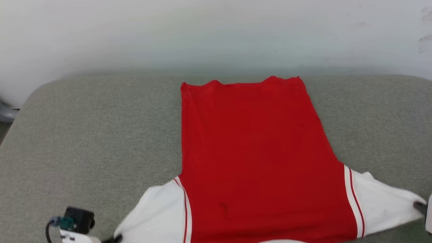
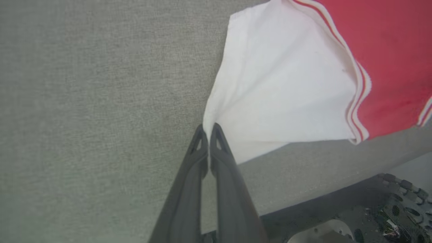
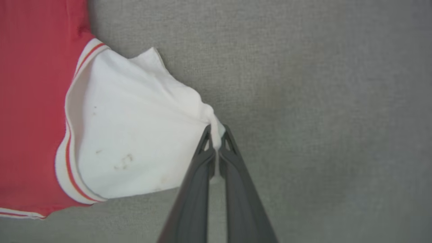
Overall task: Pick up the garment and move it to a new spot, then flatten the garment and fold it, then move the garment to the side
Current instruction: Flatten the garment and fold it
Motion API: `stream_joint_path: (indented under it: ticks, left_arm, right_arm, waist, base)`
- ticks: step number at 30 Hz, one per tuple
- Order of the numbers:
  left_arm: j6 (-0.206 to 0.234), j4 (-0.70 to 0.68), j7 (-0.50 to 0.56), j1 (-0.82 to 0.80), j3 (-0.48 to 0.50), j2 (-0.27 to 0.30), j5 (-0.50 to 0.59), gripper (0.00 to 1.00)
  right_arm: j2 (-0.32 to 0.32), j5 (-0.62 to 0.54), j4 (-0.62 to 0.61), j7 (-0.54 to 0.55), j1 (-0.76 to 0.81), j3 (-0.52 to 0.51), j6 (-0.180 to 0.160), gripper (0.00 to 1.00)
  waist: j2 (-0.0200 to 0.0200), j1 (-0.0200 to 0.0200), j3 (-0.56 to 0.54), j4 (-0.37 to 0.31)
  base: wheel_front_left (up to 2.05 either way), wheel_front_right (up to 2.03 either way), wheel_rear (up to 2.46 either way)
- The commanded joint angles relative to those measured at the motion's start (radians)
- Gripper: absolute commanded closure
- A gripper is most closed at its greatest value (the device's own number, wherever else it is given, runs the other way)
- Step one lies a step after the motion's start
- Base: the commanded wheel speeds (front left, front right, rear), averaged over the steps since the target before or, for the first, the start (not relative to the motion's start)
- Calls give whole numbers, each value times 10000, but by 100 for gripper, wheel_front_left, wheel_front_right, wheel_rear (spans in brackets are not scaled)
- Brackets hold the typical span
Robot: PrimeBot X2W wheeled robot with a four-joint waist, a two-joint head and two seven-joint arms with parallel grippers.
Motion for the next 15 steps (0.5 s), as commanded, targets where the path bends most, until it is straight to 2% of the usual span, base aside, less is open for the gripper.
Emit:
stream_joint_path:
  ticks: [1,8,15]
  left_arm:
    - [125,-268,115,599,11,91,-310,100]
    - [212,-992,161,1241,-75,123,-584,100]
    - [121,-1528,407,735,-282,-127,-521,100]
  right_arm:
    - [56,-31,-294,314,563,-232,-25,100]
    - [320,-105,-1243,1217,1819,-753,-23,100]
    - [539,-234,-1852,1479,1672,-1098,-22,100]
  waist:
    - [-1,2,-68,-55]
    - [-1,2,-22,-13]
    - [-1,2,257,134]
  base:
    - [0,0,0]
    - [0,0,0]
    - [0,0,0]
